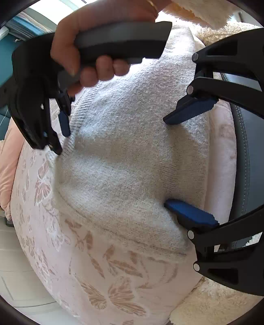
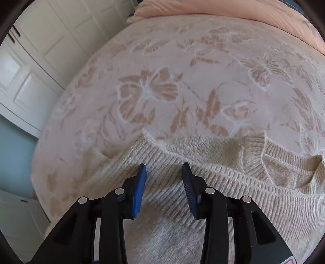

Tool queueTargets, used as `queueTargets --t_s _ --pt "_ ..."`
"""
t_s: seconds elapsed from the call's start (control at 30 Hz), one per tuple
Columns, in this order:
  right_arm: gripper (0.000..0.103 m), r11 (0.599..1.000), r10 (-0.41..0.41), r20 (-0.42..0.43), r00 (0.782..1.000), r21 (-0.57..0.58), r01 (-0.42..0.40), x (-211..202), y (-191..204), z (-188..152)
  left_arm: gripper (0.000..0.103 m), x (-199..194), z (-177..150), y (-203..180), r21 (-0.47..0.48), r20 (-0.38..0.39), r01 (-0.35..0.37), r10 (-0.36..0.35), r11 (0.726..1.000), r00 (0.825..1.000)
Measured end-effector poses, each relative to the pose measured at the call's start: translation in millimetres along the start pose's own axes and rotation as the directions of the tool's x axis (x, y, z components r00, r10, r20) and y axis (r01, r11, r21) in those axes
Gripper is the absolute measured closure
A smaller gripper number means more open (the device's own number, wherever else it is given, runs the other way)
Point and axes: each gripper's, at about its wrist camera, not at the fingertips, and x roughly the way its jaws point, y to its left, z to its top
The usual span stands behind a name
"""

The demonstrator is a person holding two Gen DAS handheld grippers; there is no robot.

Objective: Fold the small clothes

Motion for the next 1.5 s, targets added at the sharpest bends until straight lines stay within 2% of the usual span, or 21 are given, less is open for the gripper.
queueTargets --t_s 0.03,0.1,0.13,0.2,0.3,0.43,0.53,0.63,0.67,0.8,0.9,0.97,1.07,1.17,1.27,1.3,1.33,1.37,1.4,1.43,1.5 --pt "0.066 1.000 -0.022 -0.019 1.000 -0.021 0.021 12 3 2 0.027 1 0 -2 0.014 0.001 -0.012 0.012 1.000 1.000" --pt "0.065 0.998 -0.058 0.006 0.998 -0.038 0.058 13 8 6 0.027 0 -1 -5 0.027 0.002 -0.022 0.022 0.999 1.000" --pt "0.065 0.998 -0.060 0.032 0.998 0.008 0.059 -1 11 10 0.027 0 -1 -5 0.025 0.001 -0.019 0.019 1.000 1.000" --pt "0.065 0.998 0.018 0.129 0.991 0.057 -0.026 -37 9 0 0.027 -3 -2 -4 0.020 -0.001 -0.016 0.016 1.000 1.000" --pt "0.065 0.998 -0.005 0.257 0.966 0.063 -0.012 -98 -3 -43 0.027 -7 -2 -4 0.018 -0.002 -0.022 0.023 1.000 1.000" --pt "0.059 0.984 -0.171 0.313 0.934 0.098 0.147 -154 -51 -128 0.027 -7 -2 -9 0.025 -0.006 -0.055 0.055 0.998 0.998" --pt "0.056 0.937 -0.298 0.292 0.909 0.270 0.220 -189 -121 -195 0.027 -9 -5 -13 0.033 -0.007 -0.081 0.082 0.996 0.997" --pt "0.049 0.847 -0.420 0.239 0.876 0.449 0.283 -214 -186 -254 0.027 -9 -7 -18 0.039 -0.008 -0.111 0.112 0.993 0.994" --pt "0.048 0.819 -0.437 0.211 0.875 0.495 0.289 -217 -204 -268 0.027 -7 -6 -18 0.041 -0.009 -0.121 0.122 0.992 0.993" --pt "0.044 0.770 -0.354 0.185 0.917 0.615 0.173 -215 -252 -304 0.027 -7 -6 -21 0.040 -0.010 -0.154 0.154 0.987 0.988" --pt "0.040 0.756 -0.286 0.200 0.937 0.647 0.093 -203 -262 -310 0.027 -21 -5 -11 -0.072 0.021 -0.107 0.108 0.992 0.994" --pt "0.036 0.759 -0.240 0.194 0.951 0.648 0.059 -191 -263 -310 0.027 -33 -6 3 -0.172 0.051 -0.070 0.080 0.983 0.996" --pt "0.035 0.750 -0.173 0.179 0.969 0.661 0.012 -176 -268 -309 0.026 -38 -6 30 -0.305 0.035 -0.071 0.086 0.950 0.996" --pt "0.031 0.718 -0.120 0.200 0.972 0.694 -0.054 -170 -273 -311 0.026 -34 -14 58 -0.459 0.001 -0.067 0.075 0.886 0.997" --pt "0.031 0.698 -0.094 0.229 0.969 0.709 -0.100 -167 -276 -309 0.026 -22 -18 73 -0.544 -0.041 -0.052 0.036 0.838 0.999" --pt "0.040 0.702 -0.082 0.241 0.967 0.703 -0.116 -167 -276 -306 0.026 -21 -17 74 -0.555 -0.036 -0.052 0.039 0.830 0.999" --pt "0.055 0.711 -0.054 0.261 0.964 0.688 -0.146 -169 -276 -302 0.026 -21 -14 73 -0.556 -0.030 -0.054 0.045 0.829 0.999" --pt "0.081 0.717 -0.021 0.288 0.957 0.672 -0.186 -175 -276 -296 0.039 -21 -9 71 -0.549 -0.023 -0.041 0.034 0.835 0.999" --pt "0.084 0.725 -0.026 0.342 0.939 0.654 -0.218 -191 -273 -292 0.075 -20 -3 68 -0.540 -0.022 -0.015 0.004 0.842 1.000" --pt "0.085 0.739 -0.028 0.399 0.916 0.626 -0.250 -212 -268 -288 0.086 -23 3 65 -0.536 -0.035 0.001 -0.024 0.844 0.999" --pt "0.087 0.766 -0.053 0.459 0.887 0.588 -0.259 -248 -261 -283 0.092 -43 13 59 -0.525 0.000 0.037 -0.043 0.850 0.999"
